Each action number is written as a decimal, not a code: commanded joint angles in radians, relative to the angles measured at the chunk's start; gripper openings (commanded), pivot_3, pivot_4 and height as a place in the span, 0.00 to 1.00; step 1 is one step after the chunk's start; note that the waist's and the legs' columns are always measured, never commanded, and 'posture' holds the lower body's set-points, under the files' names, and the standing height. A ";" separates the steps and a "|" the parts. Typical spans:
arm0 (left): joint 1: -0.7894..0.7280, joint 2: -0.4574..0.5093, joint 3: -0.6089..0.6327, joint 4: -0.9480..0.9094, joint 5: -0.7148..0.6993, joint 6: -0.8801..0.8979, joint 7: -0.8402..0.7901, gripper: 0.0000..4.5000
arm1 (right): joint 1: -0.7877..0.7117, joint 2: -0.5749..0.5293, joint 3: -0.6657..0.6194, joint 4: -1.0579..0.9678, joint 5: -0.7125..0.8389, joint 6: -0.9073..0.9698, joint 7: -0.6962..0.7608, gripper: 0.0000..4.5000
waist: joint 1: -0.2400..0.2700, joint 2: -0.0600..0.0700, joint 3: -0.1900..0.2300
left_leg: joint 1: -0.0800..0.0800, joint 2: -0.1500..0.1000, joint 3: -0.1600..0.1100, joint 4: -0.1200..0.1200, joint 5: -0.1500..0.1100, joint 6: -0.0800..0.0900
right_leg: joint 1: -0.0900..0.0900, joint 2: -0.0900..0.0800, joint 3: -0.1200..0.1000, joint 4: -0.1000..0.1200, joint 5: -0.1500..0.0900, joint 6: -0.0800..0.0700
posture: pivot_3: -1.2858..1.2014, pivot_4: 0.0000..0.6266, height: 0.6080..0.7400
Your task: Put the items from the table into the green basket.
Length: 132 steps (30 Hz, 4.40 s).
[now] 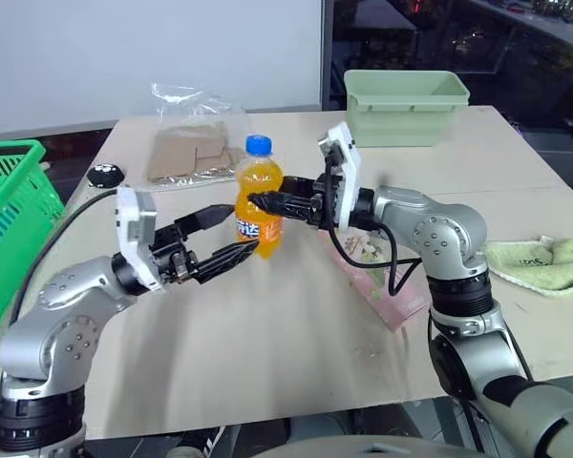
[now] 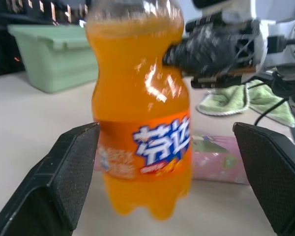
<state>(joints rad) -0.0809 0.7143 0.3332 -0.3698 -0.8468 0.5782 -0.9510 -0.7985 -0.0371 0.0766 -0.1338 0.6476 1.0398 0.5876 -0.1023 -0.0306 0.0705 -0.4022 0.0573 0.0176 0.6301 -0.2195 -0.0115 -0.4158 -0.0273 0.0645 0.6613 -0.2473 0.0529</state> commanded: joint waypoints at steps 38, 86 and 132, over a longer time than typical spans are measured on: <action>-0.264 -0.072 -0.059 0.114 0.337 -0.081 0.392 0.66 | 0.199 -0.472 -0.054 -0.172 -0.044 -0.417 0.394 1.00 | -0.014 -0.002 -0.002 | -0.003 -0.002 -0.005 0.004 0.000 0.000 | 0.002 0.001 -0.001 0.000 0.000 0.001 | 0.50 0.00 1.00; -0.320 0.383 0.190 1.188 0.797 -0.604 0.766 0.99 | 0.090 -0.508 -0.136 -0.159 0.180 -0.287 0.307 1.00 | 0.084 -0.021 -0.014 | 0.001 0.000 -0.005 0.004 0.000 -0.001 | 0.003 0.003 -0.001 0.003 0.001 -0.001 | 0.53 0.00 1.00; -0.656 -0.654 -0.346 0.545 0.444 0.647 0.865 0.99 | 0.620 -0.781 -0.455 -0.357 0.153 -0.328 0.204 1.00 | -0.061 -0.004 -0.027 | 0.003 -0.007 -0.015 0.015 0.000 0.000 | 0.015 0.011 0.011 0.000 0.002 0.009 | 0.42 0.00 1.00</action>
<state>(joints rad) -0.7159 0.0847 -0.0398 0.1384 -0.3932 1.2204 -0.0811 -0.1784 -0.8152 -0.3338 -0.4587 0.7902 0.7350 0.8013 -0.1632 -0.0349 0.0433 -0.3991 0.0491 0.0012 0.6455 -0.2194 -0.0116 -0.4008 -0.0166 0.0758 0.6611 -0.2456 0.0619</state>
